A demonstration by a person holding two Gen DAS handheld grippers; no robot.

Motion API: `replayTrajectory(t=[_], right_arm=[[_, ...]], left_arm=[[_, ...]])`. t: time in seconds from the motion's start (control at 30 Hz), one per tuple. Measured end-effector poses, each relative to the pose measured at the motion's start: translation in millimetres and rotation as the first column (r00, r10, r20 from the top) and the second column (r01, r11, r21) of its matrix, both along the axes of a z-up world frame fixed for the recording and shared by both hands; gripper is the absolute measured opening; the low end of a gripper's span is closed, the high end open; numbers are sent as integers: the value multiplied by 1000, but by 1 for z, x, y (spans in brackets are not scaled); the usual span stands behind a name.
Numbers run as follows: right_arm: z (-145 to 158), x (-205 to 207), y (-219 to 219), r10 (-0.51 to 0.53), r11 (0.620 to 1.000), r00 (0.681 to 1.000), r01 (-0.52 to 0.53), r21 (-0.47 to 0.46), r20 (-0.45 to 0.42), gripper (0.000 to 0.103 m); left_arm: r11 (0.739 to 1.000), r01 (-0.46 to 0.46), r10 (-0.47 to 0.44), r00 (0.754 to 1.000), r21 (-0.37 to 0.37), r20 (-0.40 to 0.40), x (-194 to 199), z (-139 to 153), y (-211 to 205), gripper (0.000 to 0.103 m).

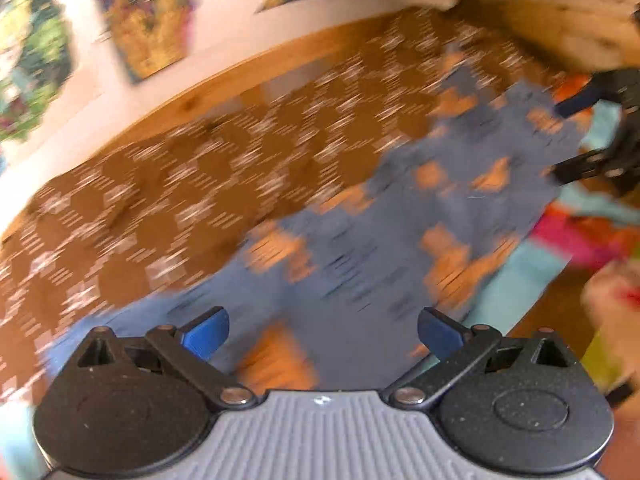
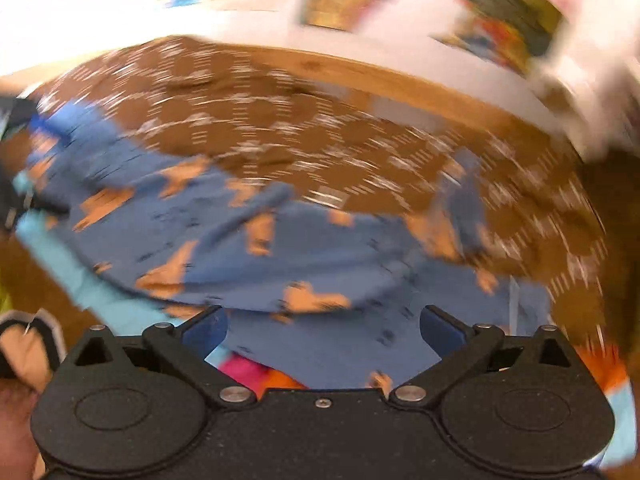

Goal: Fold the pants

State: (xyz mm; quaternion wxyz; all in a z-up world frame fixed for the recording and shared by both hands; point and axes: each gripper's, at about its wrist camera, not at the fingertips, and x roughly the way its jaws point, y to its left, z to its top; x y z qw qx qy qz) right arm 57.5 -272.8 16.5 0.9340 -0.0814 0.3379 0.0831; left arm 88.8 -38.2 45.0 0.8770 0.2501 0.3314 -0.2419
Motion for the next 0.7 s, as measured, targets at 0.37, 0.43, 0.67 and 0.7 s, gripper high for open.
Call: replayTrajectory(t=[0.37, 0.43, 0.67, 0.7], right_arm=[[-18, 17, -55, -161, 986, 987, 159, 58, 29, 102], [-20, 19, -61, -173, 981, 984, 170, 96, 29, 102], [-26, 29, -71, -253, 934, 967, 238, 268, 20, 102], [-26, 31, -70, -261, 928, 965, 244, 282, 25, 101]], left_arm=[[986, 147, -153, 985, 84, 78, -7, -28, -117, 102], [978, 152, -168, 979, 143, 111, -11, -37, -124, 99], [952, 186, -218, 970, 244, 111, -17, -55, -140, 64], [949, 191, -223, 969, 250, 105, -17, -56, -140, 52]])
